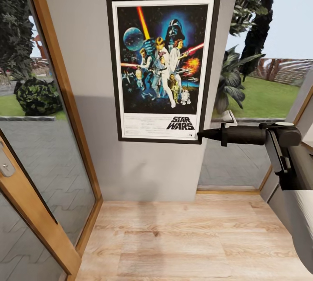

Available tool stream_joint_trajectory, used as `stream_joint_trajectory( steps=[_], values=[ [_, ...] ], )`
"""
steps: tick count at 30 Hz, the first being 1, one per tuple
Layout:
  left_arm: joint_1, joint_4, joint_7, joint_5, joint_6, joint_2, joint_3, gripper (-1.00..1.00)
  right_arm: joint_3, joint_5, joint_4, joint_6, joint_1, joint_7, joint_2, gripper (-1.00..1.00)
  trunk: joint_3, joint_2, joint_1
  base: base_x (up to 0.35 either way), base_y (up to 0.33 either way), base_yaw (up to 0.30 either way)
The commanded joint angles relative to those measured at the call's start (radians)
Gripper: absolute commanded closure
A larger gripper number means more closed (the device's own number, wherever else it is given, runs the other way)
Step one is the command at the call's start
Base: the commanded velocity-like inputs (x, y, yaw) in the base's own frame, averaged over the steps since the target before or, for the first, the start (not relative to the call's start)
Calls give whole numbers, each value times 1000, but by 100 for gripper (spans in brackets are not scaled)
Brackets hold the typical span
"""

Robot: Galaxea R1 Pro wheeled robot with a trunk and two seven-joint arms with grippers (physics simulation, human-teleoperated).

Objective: Pick up the poster from the kitchen countertop and hang it on one of the wall nails in the kitchen.

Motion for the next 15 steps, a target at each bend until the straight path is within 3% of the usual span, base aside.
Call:
stream_joint_trajectory(
  steps=[1, 15],
  values=[
    [-1, 1, -3, -3, -5, 0, 4, -100, 1, -5, 0, 9, -1, 1, 0, 100, -2, -2, 1, 206, 52, 0],
    [-1, 1, -2, -3, -5, 0, 4, -100, 0, -5, 0, 9, -1, 1, 0, 100, -2, -2, 1, 293, 110, 0]
  ],
)
